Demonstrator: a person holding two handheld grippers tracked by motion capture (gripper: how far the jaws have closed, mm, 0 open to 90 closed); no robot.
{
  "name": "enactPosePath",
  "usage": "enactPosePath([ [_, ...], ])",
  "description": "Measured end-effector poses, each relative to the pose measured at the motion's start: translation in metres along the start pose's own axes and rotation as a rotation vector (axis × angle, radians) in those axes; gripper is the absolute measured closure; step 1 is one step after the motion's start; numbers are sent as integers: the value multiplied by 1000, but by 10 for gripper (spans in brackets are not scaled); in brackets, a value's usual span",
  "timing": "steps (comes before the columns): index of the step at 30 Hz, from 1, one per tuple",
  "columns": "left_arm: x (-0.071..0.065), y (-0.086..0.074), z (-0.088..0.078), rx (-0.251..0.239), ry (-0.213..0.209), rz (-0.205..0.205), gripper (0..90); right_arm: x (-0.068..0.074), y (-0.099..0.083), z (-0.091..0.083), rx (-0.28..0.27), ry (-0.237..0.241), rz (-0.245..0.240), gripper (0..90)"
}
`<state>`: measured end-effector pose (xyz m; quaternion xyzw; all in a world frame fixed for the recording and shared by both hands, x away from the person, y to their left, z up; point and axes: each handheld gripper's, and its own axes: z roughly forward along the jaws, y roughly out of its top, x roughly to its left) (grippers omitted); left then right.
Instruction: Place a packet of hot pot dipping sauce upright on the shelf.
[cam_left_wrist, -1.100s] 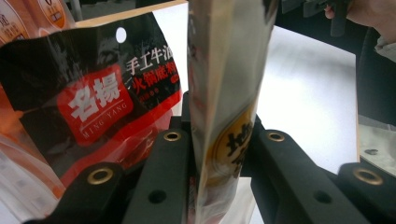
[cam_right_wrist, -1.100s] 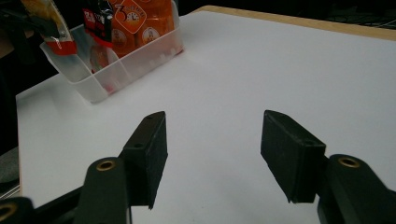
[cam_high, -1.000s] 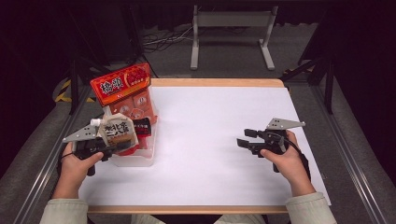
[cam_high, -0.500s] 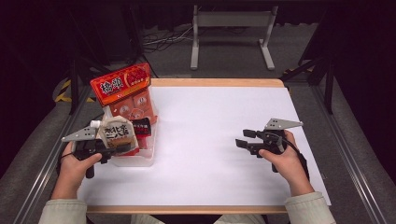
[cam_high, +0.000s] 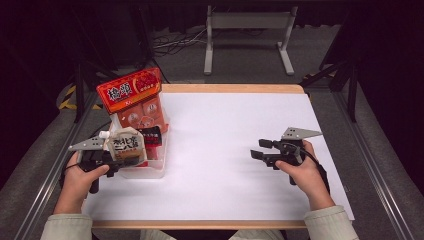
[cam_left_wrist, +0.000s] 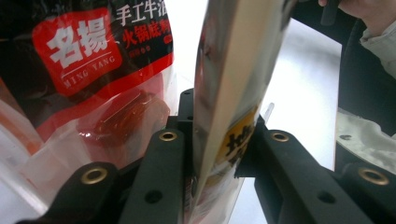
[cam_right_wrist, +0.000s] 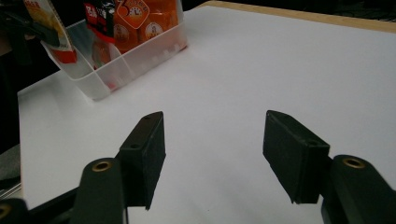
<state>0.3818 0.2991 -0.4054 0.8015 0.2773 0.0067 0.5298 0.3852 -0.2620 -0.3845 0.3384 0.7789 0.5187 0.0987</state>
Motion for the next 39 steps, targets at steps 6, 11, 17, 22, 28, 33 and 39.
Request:
enactPosePath([
  [6,-1,-2,-3,-14,53,8,553,1,1,0,-6,7,7,389],
  [11,-2,-1,-5,-45,85,11,431,1,1,1,-11,13,4,388],
  [17,-6,5,-9,-99,126,17,331,1,1,2,-12,15,2,381],
  [22,-11,10,-9,-113,187,12,197,1,2,2,-18,16,-4,373],
  [28,-23,26,-18,-198,287,45,103,1,1,1,-20,12,-14,351],
  [33,-37,37,-26,-231,371,51,81,0,1,-2,-43,-4,-27,344],
  [39,-71,57,-25,-280,328,117,80,0,-3,-8,-75,-27,-44,334],
])
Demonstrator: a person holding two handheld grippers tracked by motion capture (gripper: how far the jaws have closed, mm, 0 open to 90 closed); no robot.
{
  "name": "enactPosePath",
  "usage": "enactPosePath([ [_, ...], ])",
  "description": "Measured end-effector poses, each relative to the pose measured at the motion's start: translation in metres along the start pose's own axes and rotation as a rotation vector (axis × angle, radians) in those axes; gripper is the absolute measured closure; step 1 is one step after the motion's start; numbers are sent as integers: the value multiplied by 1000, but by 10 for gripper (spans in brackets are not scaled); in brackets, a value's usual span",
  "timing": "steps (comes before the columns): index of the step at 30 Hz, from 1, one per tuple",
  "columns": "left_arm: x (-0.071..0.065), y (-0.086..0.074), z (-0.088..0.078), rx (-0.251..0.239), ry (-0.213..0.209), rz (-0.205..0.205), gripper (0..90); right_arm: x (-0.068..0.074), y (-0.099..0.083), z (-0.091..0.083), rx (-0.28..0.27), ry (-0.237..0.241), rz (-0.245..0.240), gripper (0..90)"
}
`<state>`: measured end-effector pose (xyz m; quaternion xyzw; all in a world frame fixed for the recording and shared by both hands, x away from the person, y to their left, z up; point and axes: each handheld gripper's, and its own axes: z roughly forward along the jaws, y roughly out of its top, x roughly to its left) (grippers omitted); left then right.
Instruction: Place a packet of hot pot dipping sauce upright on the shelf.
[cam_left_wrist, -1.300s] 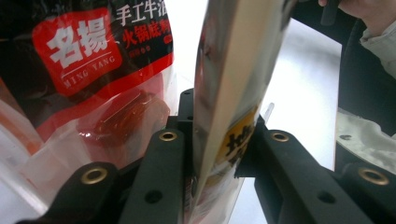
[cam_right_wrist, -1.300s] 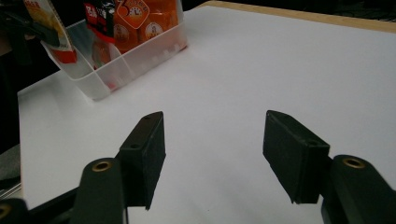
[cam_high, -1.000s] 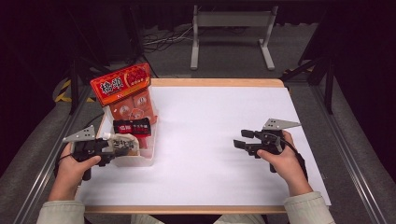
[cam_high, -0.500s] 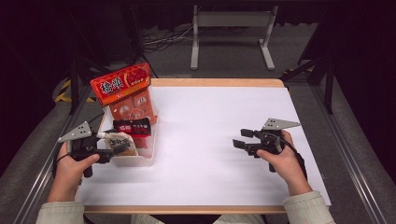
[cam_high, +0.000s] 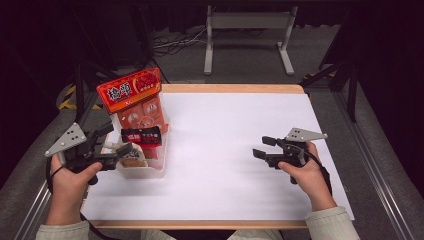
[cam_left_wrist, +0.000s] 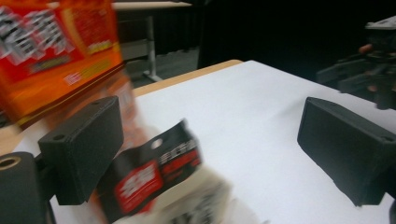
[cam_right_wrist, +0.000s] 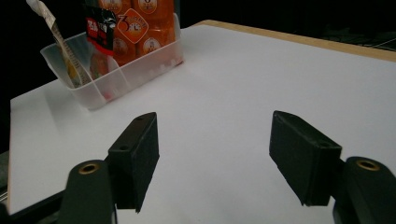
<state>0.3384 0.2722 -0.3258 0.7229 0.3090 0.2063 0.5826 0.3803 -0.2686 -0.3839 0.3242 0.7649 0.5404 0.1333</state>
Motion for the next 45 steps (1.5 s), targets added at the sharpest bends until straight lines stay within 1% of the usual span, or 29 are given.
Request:
enactPosePath([
  [1,-5,3,2,2,-11,13,81,0,-2,-3,-11,-10,-7,328],
  [3,-16,6,8,8,-41,21,83,1,-3,-5,-19,-18,-15,322],
  [6,-31,6,22,49,-80,26,90,0,-5,-12,-54,-40,-33,314],
  [7,-36,5,28,64,-101,26,89,0,-8,-15,-72,-47,-38,312],
  [8,-42,2,36,79,-145,23,89,0,-9,-17,-82,-51,-37,311],
  [9,-45,-1,41,77,-156,17,88,0,-11,-18,-88,-54,-38,308],
  [10,-48,-3,45,81,-161,19,85,0,-13,-20,-96,-61,-41,303],
  [13,-58,-14,57,102,-152,32,84,0,-19,-24,-112,-84,-59,290],
  [14,-58,-14,57,102,-152,32,84,1,-23,-26,-117,-95,-71,284],
  [15,-63,-21,61,105,-153,34,86,2,-25,-28,-121,-99,-76,283],
  [16,-63,-21,61,105,-153,34,89,3,-28,-29,-126,-105,-84,283],
  [17,-67,-28,65,105,-150,37,93,4,-30,-31,-132,-106,-87,281],
  [18,-67,-28,65,105,-150,37,97,4,-30,-31,-132,-106,-87,281],
  [21,-70,-42,71,118,-175,27,109,7,-37,-34,-155,-112,-94,275],
  [24,-75,-56,82,123,-202,12,126,10,-43,-34,-159,-114,-98,271],
  [25,-79,-62,89,124,-211,0,130,11,-48,-32,-150,-109,-88,270],
  [26,-79,-62,89,124,-211,0,131,11,-48,-32,-150,-109,-88,270],
  [27,-84,-68,96,123,-214,-1,131,12,-51,-29,-141,-110,-87,270],
  [29,-87,-74,101,125,-200,3,131,13,-53,-27,-138,-105,-85,271],
  [30,-87,-74,101,125,-200,3,132,13,-53,-27,-138,-105,-85,271],
  [31,-87,-77,103,121,-191,6,132,14,-54,-26,-140,-106,-88,270],
  [32,-88,-80,105,119,-188,-2,132,15,-55,-25,-140,-109,-89,270],
  [35,-89,-86,109,119,-162,15,134,15,-58,-24,-146,-113,-85,266],
  [36,-90,-88,111,119,-158,11,137,16,-59,-23,-150,-115,-84,266],
  [38,-92,-91,113,107,-157,-3,147,17,-62,-22,-151,-114,-76,266],
  [40,-92,-92,114,107,-154,-4,148,18,-63,-21,-154,-112,-82,265],
  [41,-93,-93,114,104,-153,-17,147,18,-64,-21,-153,-110,-82,265],
  [44,-95,-95,114,99,-139,7,150,20,-67,-19,-148,-111,-82,264],
  [45,-96,-96,115,100,-141,1,148,21,-67,-19,-145,-111,-81,264],
])
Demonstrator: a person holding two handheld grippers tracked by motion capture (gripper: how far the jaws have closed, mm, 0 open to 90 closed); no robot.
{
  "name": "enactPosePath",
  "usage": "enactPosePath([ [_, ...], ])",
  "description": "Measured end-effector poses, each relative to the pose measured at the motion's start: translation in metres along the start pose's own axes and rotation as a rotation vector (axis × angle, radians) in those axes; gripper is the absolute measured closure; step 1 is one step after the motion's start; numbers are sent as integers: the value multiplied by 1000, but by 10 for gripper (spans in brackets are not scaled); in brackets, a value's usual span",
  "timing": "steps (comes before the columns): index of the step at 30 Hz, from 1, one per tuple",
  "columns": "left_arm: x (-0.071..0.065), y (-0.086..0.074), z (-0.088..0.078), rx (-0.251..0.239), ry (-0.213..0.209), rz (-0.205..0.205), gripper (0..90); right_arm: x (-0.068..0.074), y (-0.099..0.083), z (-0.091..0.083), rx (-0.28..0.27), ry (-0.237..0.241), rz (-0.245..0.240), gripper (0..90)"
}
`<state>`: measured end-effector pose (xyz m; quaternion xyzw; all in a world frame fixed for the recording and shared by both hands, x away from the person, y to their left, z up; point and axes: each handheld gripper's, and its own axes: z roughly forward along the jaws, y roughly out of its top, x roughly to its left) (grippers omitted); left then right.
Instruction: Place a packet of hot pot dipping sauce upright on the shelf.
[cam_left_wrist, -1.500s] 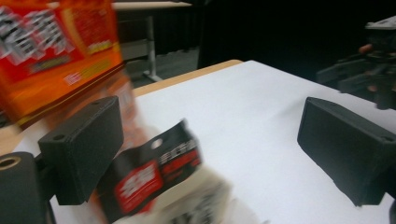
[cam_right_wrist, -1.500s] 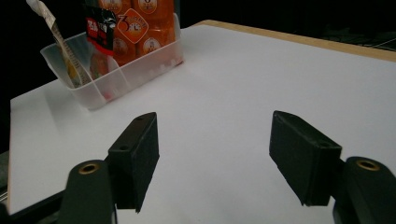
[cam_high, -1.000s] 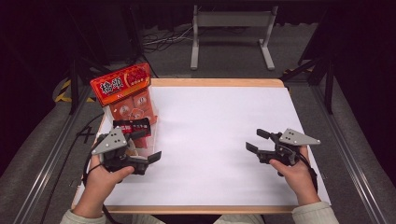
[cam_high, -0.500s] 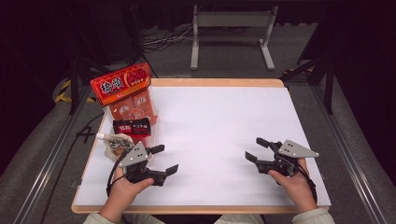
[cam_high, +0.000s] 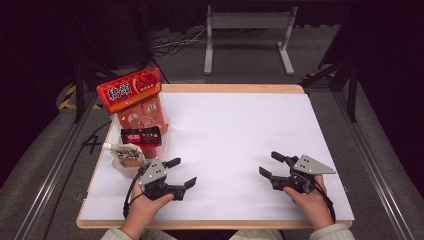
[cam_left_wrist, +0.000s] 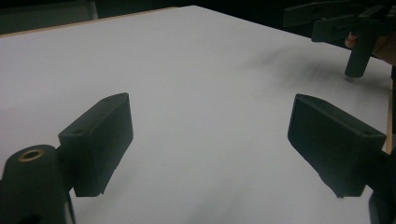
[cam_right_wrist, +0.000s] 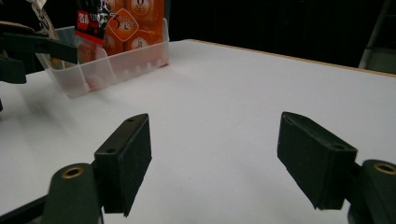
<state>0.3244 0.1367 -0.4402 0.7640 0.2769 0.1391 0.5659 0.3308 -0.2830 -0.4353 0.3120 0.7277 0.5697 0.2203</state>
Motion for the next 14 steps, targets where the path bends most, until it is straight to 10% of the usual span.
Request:
enactPosePath([
  [14,-3,-8,9,7,-8,-11,145,4,-4,1,7,0,2,265],
])
